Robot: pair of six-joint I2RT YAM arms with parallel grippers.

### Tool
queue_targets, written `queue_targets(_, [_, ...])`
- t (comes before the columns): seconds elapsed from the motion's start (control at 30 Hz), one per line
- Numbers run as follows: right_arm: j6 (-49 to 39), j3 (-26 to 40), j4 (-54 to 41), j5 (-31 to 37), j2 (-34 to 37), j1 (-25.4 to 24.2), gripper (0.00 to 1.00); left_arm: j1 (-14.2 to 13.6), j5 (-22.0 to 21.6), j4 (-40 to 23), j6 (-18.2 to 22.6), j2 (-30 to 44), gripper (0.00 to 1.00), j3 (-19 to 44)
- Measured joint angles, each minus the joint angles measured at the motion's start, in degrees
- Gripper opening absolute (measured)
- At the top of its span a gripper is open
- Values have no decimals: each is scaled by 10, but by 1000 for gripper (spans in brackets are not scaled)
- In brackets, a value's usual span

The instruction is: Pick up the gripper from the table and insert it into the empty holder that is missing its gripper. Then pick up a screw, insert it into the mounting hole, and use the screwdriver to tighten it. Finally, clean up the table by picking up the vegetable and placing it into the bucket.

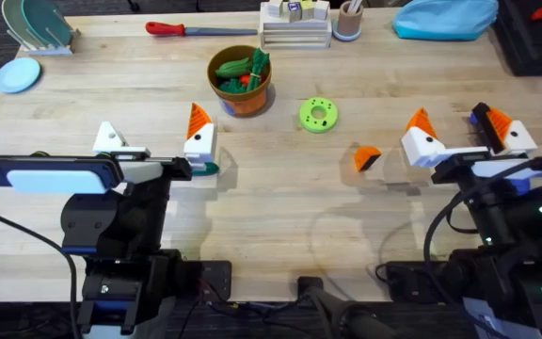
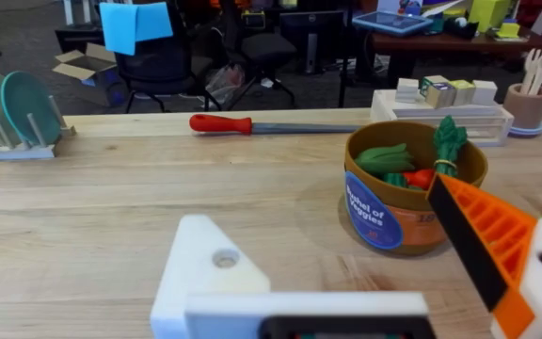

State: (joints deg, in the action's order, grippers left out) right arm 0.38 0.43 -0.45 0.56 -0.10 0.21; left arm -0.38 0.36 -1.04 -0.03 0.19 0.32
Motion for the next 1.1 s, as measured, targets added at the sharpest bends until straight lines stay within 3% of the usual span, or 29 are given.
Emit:
queue_targets(0.4, [1,0,-2,0,0,0,993,0,11,0,-5,0,993,2])
queue_targets(0.53, [7,14,-25,-13,1,0,992,0,16,-13,-55,3,993,34])
queue_targets(0.67, [14,87,-88,-22,22,0,992,0,18,-54,-98,27,992,120])
queue_targets(0.93, [56,354,-278,-56,157,0,991,0,18,-297,-123,202,992,390])
queue_targets(0.97, [68,459,-387,-73,221,0,992,0,19,-424,-122,292,993,516])
queue_targets(1.1, [74,575,-519,-79,300,0,992,0,22,-591,-120,406,993,678])
